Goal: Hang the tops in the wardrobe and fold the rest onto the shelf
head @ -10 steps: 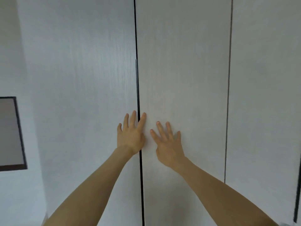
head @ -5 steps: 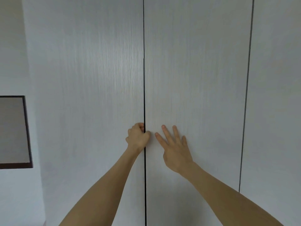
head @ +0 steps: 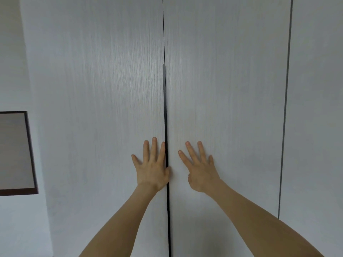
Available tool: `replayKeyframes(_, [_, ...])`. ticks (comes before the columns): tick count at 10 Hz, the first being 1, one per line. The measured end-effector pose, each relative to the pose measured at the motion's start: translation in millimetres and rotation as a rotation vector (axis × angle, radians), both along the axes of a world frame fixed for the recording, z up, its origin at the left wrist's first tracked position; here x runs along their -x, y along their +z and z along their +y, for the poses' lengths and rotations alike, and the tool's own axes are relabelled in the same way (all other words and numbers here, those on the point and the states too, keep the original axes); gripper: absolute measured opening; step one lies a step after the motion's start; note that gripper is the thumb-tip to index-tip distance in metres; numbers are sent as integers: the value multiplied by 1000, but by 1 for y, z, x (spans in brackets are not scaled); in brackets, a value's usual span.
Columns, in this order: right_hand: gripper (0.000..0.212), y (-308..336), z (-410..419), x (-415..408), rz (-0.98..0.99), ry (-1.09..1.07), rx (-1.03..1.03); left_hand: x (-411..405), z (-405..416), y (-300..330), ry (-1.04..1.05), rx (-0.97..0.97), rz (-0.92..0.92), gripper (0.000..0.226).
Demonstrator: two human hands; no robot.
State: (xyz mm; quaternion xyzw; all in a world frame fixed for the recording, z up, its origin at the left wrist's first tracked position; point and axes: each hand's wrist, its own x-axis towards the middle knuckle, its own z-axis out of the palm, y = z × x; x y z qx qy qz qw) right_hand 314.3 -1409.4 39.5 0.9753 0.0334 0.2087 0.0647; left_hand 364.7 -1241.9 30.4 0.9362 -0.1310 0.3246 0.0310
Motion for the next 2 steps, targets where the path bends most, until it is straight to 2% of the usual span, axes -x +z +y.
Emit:
replayKeyframes(1, [82, 6, 1, 3, 35, 30, -56, 1, 0, 4, 11, -43, 13, 85])
replayKeyframes(2, [62, 24, 1, 23, 77, 178, -322, 7, 1, 9, 41, -71, 45, 87])
